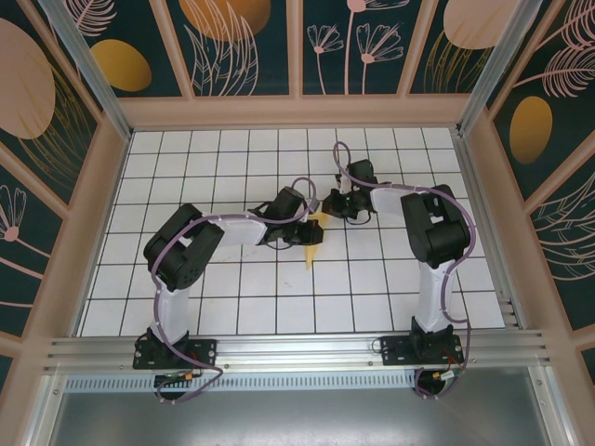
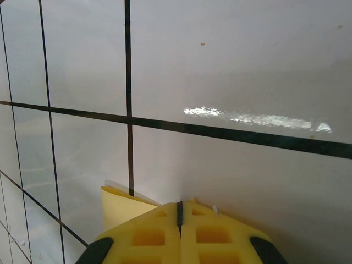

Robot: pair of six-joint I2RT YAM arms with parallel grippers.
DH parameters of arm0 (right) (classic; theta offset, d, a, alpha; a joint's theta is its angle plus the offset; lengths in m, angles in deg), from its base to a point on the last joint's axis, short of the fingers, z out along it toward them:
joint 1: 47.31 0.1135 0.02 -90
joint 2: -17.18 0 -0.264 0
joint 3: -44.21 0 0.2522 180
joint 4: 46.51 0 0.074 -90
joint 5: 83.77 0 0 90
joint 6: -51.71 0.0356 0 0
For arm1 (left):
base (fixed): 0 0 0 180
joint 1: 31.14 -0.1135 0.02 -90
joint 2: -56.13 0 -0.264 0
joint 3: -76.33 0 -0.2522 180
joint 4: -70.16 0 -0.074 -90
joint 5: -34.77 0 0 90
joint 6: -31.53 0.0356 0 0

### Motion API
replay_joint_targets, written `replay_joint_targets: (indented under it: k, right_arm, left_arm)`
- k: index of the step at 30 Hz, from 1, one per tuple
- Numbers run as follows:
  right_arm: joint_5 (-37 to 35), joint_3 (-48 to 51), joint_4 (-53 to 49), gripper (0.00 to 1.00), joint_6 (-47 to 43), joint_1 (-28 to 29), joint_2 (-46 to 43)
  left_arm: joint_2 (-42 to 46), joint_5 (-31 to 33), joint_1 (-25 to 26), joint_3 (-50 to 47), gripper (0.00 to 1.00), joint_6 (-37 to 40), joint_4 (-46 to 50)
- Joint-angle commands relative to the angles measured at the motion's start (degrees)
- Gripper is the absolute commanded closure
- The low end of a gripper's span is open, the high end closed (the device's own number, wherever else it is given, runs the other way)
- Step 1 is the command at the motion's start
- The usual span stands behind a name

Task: Fold a paper plane with a square sheet of paper (fold left side to right side)
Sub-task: Fold the wing for the fifth time at the center of the table.

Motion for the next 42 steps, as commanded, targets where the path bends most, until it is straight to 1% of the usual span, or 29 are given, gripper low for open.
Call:
replay_joint_targets:
  k: [1, 7, 14, 17, 21, 24, 31, 34, 36, 37, 39, 41, 42]
  right_arm:
    - [-5.80, 0.41, -3.02, 0.93, -1.92, 0.02, 2.72]
    - [-6.62, -0.47, -4.11, 0.93, -2.10, 0.05, 3.34]
    - [-6.86, -0.71, -4.47, 0.93, -2.13, 0.09, 3.64]
    - [-6.95, -0.88, -4.56, 0.93, -2.19, 0.06, 3.68]
    - [-6.97, -1.11, -4.80, 0.93, -2.21, 0.18, 3.83]
    - [-7.06, -1.24, -4.89, 0.93, -2.21, 0.14, 3.88]
    - [-6.33, -2.11, -5.04, 0.93, -2.30, 0.58, 3.53]
    - [-5.32, -3.30, -4.99, 0.92, -2.30, 0.88, 3.00]
    - [-4.70, -4.66, -5.50, 0.91, -2.30, 1.00, 1.92]
    - [-4.73, -5.41, -5.84, 0.91, -2.39, 0.94, 1.27]
    - [-5.89, -7.21, -7.26, 0.81, -2.78, 0.94, -0.76]
    - [-7.95, -8.77, -8.86, 0.72, -3.30, 0.95, -3.32]
    - [-9.31, -9.45, -9.90, 0.67, -3.49, 0.92, -4.79]
  left_arm:
    - [-0.43, -2.01, -0.03, 0.13, 0.93, 2.27, 2.47]
    - [1.15, -2.43, -0.03, -2.39, 0.94, 4.76, 6.27]
    - [4.63, -3.80, 0.60, -7.70, 0.95, 5.84, 7.23]
    - [6.16, -4.34, 1.54, -10.69, 0.95, 5.77, 6.97]
    - [7.87, -5.00, 4.04, -13.38, 0.95, 5.65, 6.58]
    - [8.99, -4.45, 5.20, -15.80, 0.95, 4.09, 5.66]
    - [13.15, -3.77, 5.34, -22.78, 0.95, 0.55, 1.39]
    - [15.93, -4.06, 5.40, -24.09, 0.94, -0.26, 0.26]
    - [19.55, -3.77, 5.33, -24.10, 0.94, -0.38, 0.32]
    - [21.16, -3.50, 5.26, -23.97, 0.94, -0.42, 0.25]
    - [25.24, -1.99, 4.70, -23.82, 0.93, -0.68, -0.05]
    - [29.33, 0.66, 3.96, -24.16, 0.86, -1.06, -0.59]
    - [31.36, 3.07, 3.58, -24.36, 0.82, -1.20, -0.48]
